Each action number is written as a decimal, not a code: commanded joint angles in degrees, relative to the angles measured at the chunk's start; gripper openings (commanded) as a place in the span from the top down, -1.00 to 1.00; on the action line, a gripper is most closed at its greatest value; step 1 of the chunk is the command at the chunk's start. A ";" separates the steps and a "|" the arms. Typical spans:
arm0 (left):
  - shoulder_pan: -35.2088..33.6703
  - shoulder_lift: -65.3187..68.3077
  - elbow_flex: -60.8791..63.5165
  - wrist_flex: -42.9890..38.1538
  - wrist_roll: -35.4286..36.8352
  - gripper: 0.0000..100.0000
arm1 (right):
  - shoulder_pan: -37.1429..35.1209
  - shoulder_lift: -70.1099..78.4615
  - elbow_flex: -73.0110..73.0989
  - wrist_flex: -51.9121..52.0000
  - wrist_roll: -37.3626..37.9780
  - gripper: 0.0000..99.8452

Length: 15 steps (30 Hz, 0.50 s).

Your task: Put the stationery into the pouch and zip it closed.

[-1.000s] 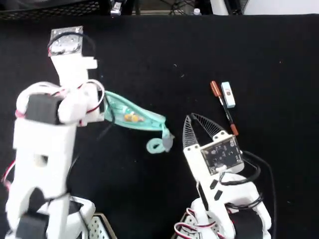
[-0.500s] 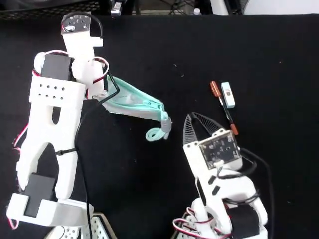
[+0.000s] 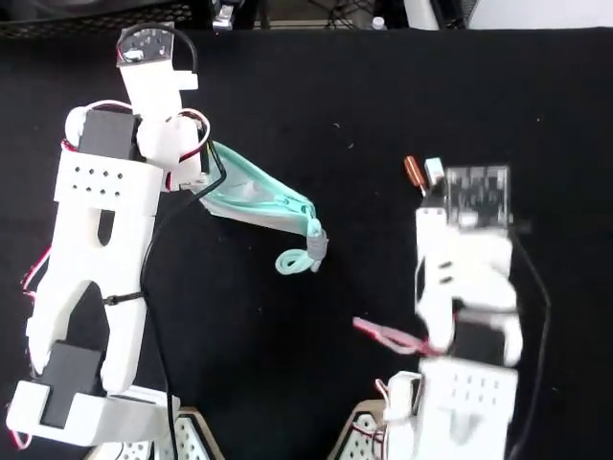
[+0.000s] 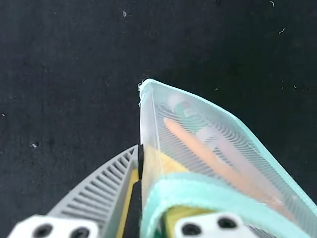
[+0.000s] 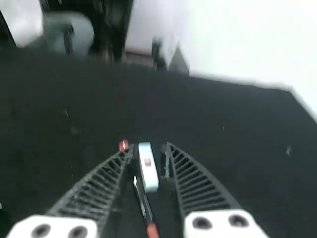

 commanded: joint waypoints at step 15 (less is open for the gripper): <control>-1.54 -17.05 28.53 -17.76 -0.35 0.94 | -5.71 74.42 -55.43 10.73 9.58 0.80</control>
